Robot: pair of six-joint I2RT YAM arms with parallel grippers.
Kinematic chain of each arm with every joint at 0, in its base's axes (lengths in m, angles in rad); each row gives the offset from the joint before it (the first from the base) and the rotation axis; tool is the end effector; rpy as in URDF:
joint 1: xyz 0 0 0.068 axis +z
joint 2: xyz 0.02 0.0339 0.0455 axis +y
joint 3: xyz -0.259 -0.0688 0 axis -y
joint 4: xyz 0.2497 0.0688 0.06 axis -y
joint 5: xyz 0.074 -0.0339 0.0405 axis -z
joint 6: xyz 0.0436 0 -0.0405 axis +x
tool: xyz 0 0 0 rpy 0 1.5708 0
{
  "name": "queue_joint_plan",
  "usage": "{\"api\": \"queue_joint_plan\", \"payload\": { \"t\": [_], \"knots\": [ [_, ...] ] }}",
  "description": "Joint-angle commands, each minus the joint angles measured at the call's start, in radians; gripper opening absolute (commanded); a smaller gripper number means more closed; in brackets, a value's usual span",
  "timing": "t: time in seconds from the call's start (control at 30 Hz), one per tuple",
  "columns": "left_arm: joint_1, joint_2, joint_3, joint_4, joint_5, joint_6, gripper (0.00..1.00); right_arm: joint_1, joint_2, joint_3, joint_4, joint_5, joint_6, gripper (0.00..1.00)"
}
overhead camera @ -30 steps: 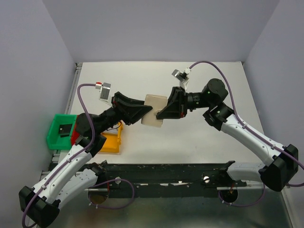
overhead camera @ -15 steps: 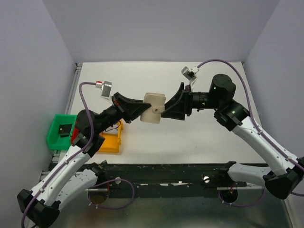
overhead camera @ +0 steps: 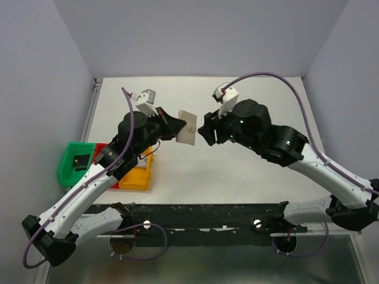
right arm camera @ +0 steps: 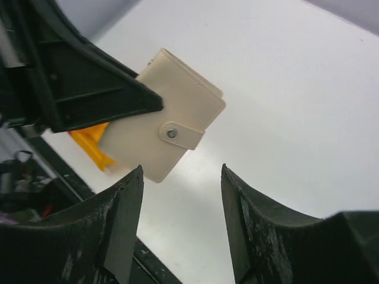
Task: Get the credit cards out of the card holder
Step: Open the card holder.
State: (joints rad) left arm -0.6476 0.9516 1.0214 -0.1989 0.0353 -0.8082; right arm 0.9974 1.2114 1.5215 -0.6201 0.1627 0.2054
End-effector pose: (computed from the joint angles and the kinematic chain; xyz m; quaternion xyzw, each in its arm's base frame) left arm 0.1834 -0.1407 0.3865 -0.0486 0.7496 -0.4489 0.4839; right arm 0.1469 0.2144 0.4536 -0.2664 0.7613 0.2783 0.5216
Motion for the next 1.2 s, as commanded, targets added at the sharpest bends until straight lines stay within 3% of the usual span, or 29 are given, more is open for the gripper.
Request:
{"api": "queue_joint_plan", "payload": {
  "t": [0.0,0.37,1.17],
  "knots": [
    [-0.069,0.013,0.074,-0.144,-0.234,-0.031,0.00,0.075,0.117,0.058,-0.118,0.336,-0.051,0.62],
    [-0.149,0.065,0.106,-0.175,-0.330,-0.075,0.00,0.101,0.218,0.109,-0.099,0.374,-0.006,0.62],
    [-0.172,0.050,0.054,-0.076,-0.302,-0.072,0.00,0.112,0.300,0.150,-0.113,0.342,0.038,0.60]
  ]
}}
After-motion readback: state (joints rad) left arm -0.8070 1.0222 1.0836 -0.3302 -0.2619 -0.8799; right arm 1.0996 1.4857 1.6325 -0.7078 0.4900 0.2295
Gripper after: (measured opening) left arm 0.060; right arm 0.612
